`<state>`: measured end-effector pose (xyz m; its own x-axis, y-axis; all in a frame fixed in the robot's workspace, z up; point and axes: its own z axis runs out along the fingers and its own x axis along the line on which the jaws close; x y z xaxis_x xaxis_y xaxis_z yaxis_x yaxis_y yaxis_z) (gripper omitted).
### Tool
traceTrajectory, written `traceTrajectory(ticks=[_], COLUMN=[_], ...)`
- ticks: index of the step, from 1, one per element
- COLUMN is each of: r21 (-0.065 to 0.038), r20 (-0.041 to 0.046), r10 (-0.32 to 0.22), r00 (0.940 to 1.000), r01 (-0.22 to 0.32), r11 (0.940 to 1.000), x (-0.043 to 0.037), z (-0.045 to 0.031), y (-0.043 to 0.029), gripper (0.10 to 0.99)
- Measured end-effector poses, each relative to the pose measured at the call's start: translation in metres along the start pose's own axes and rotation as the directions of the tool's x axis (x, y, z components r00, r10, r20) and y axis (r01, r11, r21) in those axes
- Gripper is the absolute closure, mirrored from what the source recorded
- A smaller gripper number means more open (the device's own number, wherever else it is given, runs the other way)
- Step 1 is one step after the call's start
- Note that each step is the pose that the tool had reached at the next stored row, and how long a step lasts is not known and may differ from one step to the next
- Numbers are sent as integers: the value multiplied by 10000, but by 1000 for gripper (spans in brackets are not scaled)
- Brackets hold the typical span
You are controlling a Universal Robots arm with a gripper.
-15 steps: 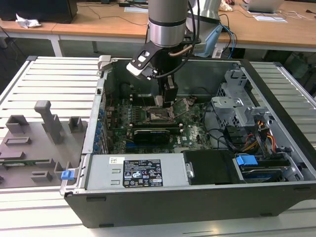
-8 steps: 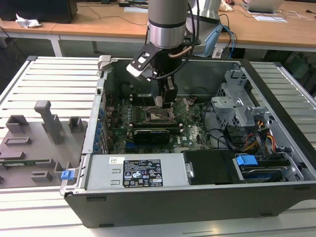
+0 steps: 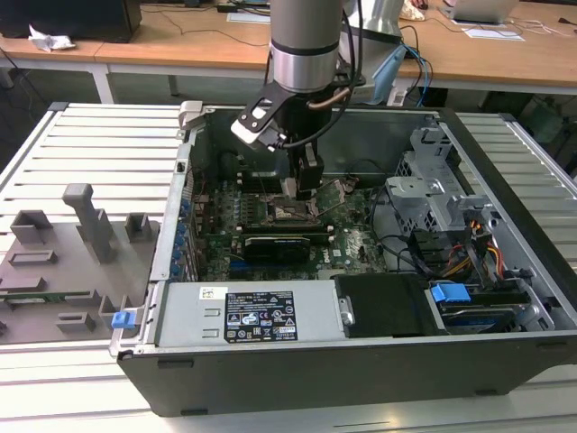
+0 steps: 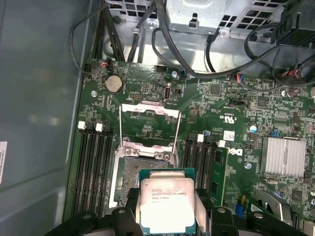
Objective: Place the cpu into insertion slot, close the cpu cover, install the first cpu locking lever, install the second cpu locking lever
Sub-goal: 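Place the cpu into insertion slot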
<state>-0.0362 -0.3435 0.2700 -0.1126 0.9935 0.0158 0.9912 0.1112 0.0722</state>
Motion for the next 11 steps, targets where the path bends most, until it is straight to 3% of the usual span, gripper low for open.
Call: traceTrajectory(ticks=[11], r21=[7], r20=[1], r10=[24], r00=[10000], r01=[-24], r11=[10000], x=[-1], z=[39], y=[-3], gripper=[557])
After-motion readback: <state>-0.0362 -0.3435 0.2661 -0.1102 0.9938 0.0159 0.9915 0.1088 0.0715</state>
